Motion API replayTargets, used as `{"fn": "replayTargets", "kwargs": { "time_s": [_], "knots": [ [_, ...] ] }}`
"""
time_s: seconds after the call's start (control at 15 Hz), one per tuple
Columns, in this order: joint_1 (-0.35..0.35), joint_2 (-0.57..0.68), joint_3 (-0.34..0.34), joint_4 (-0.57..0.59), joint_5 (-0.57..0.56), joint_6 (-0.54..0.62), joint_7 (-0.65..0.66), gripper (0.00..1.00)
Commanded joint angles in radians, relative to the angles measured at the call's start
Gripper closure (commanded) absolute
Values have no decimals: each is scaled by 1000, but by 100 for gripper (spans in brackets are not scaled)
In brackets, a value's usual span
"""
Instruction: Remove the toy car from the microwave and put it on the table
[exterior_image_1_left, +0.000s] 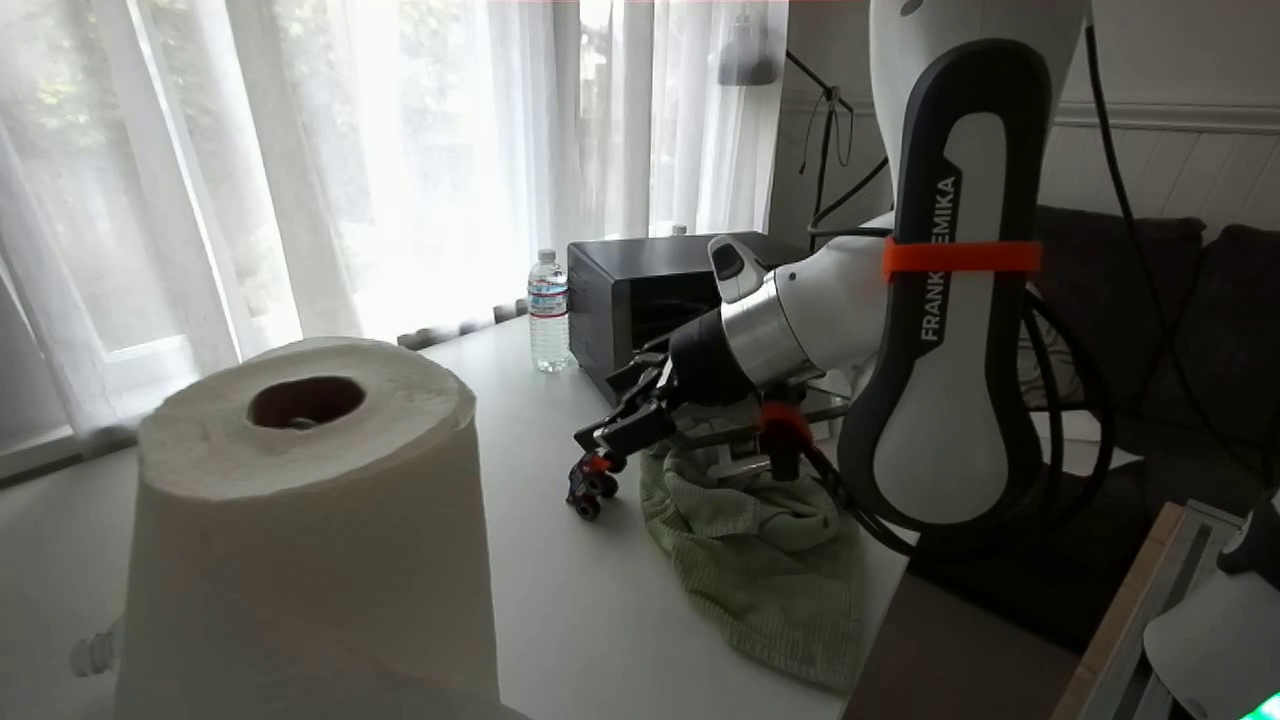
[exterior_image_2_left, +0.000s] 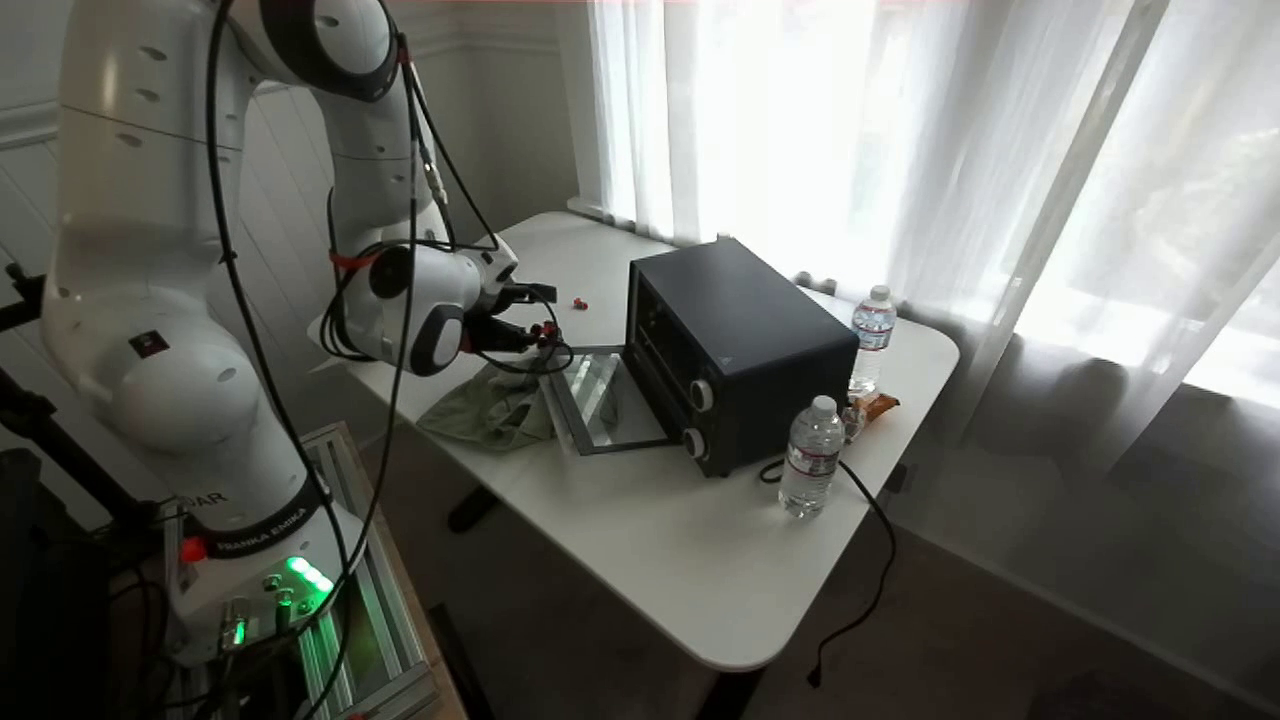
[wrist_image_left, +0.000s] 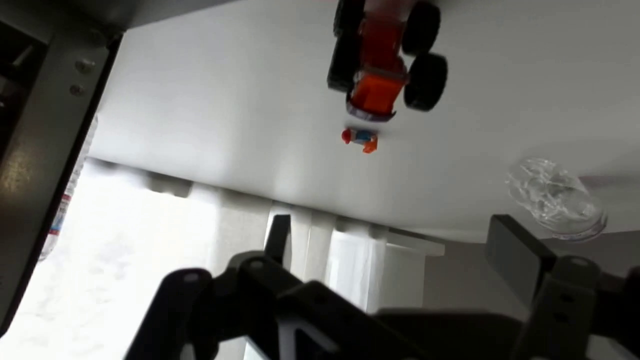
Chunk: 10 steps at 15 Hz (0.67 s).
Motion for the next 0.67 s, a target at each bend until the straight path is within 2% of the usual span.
{"fn": "replayTargets", "kwargs": {
  "time_s": [0.0,0.13,0.2,0.6],
  "knots": [
    [-7,-118,1,-29,-7,-3,11,0],
    [-26,-133,-1,-27,-19,-4,33,0],
    [-10,-95,0,-2,-2,-7,11,0],
    [-20,-116,-1,-5,-2,-10,16,0]
  ]
}}
